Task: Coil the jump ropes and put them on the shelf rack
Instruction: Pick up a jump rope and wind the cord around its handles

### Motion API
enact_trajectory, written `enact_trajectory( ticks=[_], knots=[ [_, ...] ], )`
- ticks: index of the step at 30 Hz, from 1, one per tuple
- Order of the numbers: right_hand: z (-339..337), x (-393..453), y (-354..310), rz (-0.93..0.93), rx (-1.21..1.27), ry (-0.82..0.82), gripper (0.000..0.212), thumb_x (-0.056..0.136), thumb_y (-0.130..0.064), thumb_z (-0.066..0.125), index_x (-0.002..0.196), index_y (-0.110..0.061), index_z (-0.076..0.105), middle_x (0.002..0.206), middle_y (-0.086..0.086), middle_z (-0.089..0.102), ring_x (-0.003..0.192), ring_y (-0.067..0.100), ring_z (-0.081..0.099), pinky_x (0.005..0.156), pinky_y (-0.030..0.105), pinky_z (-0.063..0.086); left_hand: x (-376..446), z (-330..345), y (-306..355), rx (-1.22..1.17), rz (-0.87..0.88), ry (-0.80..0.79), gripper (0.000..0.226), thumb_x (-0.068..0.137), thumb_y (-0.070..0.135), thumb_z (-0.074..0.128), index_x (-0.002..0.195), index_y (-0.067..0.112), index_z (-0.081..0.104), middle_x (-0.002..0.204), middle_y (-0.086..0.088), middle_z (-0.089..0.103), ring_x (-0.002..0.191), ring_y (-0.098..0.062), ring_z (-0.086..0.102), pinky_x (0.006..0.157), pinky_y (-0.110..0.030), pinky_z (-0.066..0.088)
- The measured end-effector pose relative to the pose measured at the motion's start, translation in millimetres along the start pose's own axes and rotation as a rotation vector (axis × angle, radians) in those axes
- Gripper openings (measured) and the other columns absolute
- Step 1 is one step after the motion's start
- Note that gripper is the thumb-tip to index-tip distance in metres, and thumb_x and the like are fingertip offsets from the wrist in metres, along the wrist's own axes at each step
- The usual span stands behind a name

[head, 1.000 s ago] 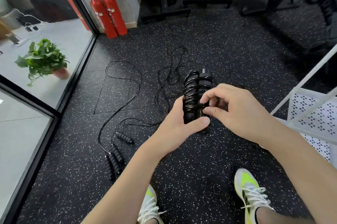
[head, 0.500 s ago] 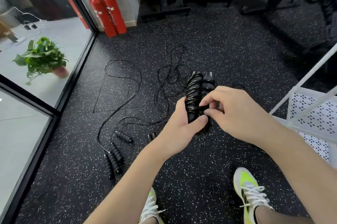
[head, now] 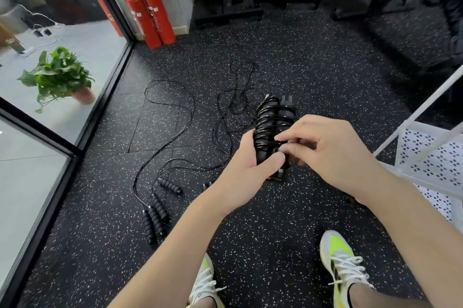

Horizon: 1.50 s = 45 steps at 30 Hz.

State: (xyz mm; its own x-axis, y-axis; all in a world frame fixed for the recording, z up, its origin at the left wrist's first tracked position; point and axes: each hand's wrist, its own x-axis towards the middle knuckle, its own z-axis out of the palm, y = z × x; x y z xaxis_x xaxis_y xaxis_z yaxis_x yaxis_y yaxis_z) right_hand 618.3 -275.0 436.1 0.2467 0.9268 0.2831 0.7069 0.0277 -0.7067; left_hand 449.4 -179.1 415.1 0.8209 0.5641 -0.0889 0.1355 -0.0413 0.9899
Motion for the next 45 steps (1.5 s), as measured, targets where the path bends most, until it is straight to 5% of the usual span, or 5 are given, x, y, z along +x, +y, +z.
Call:
enact_trajectory(
  ticks=[15,22,28,34,45],
  knots=[
    [8.2,1.4,2.7,-0.113,-0.050,0.078,0.016,0.086,-0.009,0.078,0.099,-0.018,0.075,0.096,-0.010,0.065,0.087,0.007,0.062,0.079,0.013,0.044,0.3,-5.6,-0.6,0.143,-0.007,0.064,0.061,0.093,0.040,0.071,0.140,0.035,0.033,0.133,0.013,0.055,0.121,-0.006,0.058,0.100,-0.028,0.049],
    [8.3,-1.0,1.7,-0.220,-0.100,0.160,0.010,0.088,-0.011,0.077,0.097,-0.015,0.075,0.097,-0.009,0.067,0.088,0.002,0.062,0.080,0.015,0.047,-0.7,-3.5,6.7,0.026,-0.010,0.060,0.035,0.102,0.018,0.063,0.123,0.035,0.040,0.114,-0.003,0.063,0.091,0.000,0.065,0.081,-0.020,0.054],
    [11.5,0.9,-0.9,-0.169,-0.062,0.073,0.013,0.089,-0.009,0.074,0.098,-0.017,0.070,0.099,-0.011,0.062,0.088,0.007,0.061,0.072,0.020,0.049,1.3,-5.8,4.2,0.016,-0.048,0.119,0.041,0.104,0.018,0.060,0.138,0.027,0.039,0.120,-0.001,0.064,0.108,-0.011,0.062,0.099,-0.035,0.052],
    [21.5,-1.1,2.7,-0.140,-0.139,0.071,0.021,0.094,-0.009,0.068,0.113,-0.013,0.076,0.102,-0.008,0.060,0.085,0.001,0.053,0.082,0.008,0.041,1.6,-7.4,7.9,0.062,-0.059,0.083,0.035,0.104,0.017,0.058,0.125,0.039,0.041,0.124,0.012,0.062,0.108,0.005,0.060,0.094,-0.020,0.050],
    [5.8,-3.1,-2.5,-0.045,-0.026,0.106,0.016,0.082,-0.008,0.078,0.093,-0.021,0.078,0.090,-0.010,0.067,0.083,0.011,0.066,0.073,0.015,0.051,1.2,1.2,6.1,0.040,-0.064,0.045,0.057,0.087,0.026,0.057,0.140,0.027,0.038,0.128,0.001,0.060,0.113,-0.012,0.059,0.105,-0.048,0.050]
  ],
)
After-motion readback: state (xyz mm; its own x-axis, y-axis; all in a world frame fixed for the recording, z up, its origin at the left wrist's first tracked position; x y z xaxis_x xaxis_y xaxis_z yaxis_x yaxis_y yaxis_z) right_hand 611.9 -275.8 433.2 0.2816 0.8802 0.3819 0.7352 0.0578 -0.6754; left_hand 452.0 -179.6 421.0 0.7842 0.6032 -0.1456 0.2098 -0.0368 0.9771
